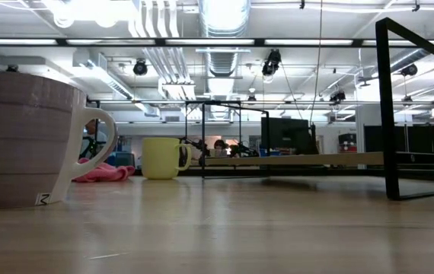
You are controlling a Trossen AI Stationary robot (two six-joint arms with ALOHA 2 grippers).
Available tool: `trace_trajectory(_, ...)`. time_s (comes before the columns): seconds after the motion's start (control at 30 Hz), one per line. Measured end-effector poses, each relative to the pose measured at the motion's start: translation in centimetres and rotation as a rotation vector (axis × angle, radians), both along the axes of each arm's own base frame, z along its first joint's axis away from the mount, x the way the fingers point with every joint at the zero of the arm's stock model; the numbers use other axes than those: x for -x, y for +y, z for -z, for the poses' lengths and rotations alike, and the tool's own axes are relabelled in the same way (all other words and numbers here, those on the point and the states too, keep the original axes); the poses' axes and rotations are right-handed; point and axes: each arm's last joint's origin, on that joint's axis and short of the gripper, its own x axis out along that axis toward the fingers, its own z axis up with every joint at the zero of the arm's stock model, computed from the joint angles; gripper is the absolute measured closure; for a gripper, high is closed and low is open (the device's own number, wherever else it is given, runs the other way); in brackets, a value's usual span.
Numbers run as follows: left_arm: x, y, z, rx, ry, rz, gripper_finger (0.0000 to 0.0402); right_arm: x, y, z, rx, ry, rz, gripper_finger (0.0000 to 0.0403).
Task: Stack small to large cups/mugs on shelf
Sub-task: Put the blue cup on the shelf
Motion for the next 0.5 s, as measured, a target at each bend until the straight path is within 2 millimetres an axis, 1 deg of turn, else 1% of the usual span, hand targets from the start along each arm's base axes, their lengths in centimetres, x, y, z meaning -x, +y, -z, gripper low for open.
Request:
trace_trajectory(0.2,1.6,0.1,0.3,0.002,-0.046,0.000,0.0329,-0.5,-0.4,0.1,0.077,0.015,-0.011,0.0184)
trace_trajectory(0.37,3.0,0.2,0.6,0.004,-0.085,0.000,0.0329,-1.0,-0.3,0.4,0.067,0.023,-0.001,0.0184)
trace_trajectory(0.5,4.1,0.2,0.9,0.006,-0.115,0.001,0.0329,-1.8,0.0,1.0,0.070,0.043,-0.001,0.0183)
